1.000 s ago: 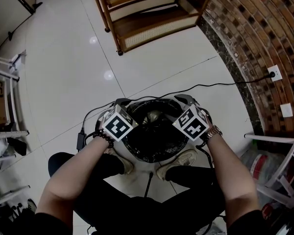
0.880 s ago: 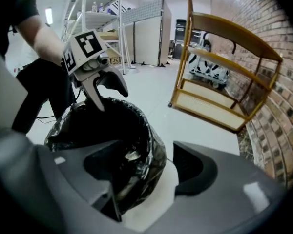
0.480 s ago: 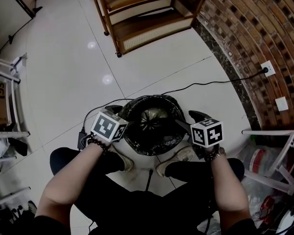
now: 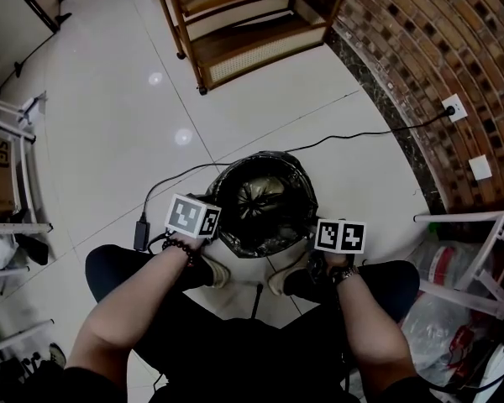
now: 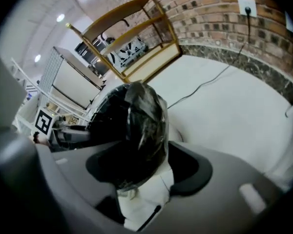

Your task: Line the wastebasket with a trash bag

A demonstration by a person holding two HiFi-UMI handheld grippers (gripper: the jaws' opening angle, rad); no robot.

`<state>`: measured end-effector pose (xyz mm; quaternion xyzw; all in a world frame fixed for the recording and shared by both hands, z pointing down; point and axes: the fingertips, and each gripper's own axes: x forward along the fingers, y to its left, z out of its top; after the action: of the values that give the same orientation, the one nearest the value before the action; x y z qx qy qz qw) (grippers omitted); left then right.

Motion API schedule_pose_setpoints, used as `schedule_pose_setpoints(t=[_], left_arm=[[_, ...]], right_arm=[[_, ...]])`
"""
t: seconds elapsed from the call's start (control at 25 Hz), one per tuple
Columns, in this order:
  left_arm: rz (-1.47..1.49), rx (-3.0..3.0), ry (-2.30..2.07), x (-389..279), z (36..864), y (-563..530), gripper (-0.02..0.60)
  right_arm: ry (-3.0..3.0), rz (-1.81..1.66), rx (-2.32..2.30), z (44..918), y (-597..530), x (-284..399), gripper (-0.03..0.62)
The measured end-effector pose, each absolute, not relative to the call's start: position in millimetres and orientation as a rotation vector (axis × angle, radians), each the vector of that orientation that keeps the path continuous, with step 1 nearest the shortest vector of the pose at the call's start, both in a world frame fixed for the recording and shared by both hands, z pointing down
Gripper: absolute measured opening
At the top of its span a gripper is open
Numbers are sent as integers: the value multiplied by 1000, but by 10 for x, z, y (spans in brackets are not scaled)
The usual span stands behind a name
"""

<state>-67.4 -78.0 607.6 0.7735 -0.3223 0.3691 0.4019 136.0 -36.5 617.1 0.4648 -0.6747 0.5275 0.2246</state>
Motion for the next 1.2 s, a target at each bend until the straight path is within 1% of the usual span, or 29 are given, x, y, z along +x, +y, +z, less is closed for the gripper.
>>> schedule_pose_setpoints(t=[0.08, 0.28, 0.4, 0.48, 0.52, 0.68, 0.8, 0.84, 0.88, 0.92, 1.0, 1.04, 1.08, 1.16, 1.2], left_arm=[[916, 1946, -815, -678, 6125, -795, 318], [897, 1954, -806, -658, 6191, -856, 314], [899, 1962, -801, -654, 6189, -896, 316], [891, 1970, -799, -656, 6125, -907, 318], [884, 1977, -803, -662, 6071, -916, 324], [861, 2023, -873, -751, 5785, -1011, 392], [788, 2072, -951, -845, 5492, -1158, 400], [750, 2094, -984, -886, 5373, -1236, 400], [715, 2118, -1018, -933, 5249, -1322, 400], [685, 2144, -1051, -979, 5130, -1411, 400], [643, 2196, -1094, -1040, 4927, -1571, 398], [625, 2220, -1107, -1057, 4841, -1643, 397], [609, 2242, -1117, -1070, 4763, -1708, 393], [586, 2281, -1104, -1049, 4667, -1787, 377], [588, 2297, -1068, -997, 4669, -1784, 355]], right_arm=[[-1875, 1539, 1286, 6215, -346, 1326, 239], [-1897, 1687, 1325, 6296, -393, 1298, 244], [-1877, 1684, 1371, 6313, -430, 1325, 249], [-1865, 1621, 1401, 6240, -436, 1400, 256], [-1865, 1578, 1423, 6164, -443, 1464, 281], [-1878, 1344, 1554, 5671, -515, 1829, 338], [-1963, 1038, 1592, 5062, -682, 1864, 337], [-2027, 940, 1561, 4842, -775, 1734, 316], [-2098, 868, 1511, 4659, -873, 1540, 255], [-2163, 831, 1451, 4539, -966, 1314, 215], [-2227, 860, 1331, 4545, -1114, 881, 74], [-2220, 908, 1280, 4664, -1159, 701, 24], [-2193, 958, 1235, 4835, -1185, 547, 2], [-2105, 1036, 1164, 5244, -1189, 319, 2], [-2055, 1061, 1137, 5456, -1178, 248, 2]])
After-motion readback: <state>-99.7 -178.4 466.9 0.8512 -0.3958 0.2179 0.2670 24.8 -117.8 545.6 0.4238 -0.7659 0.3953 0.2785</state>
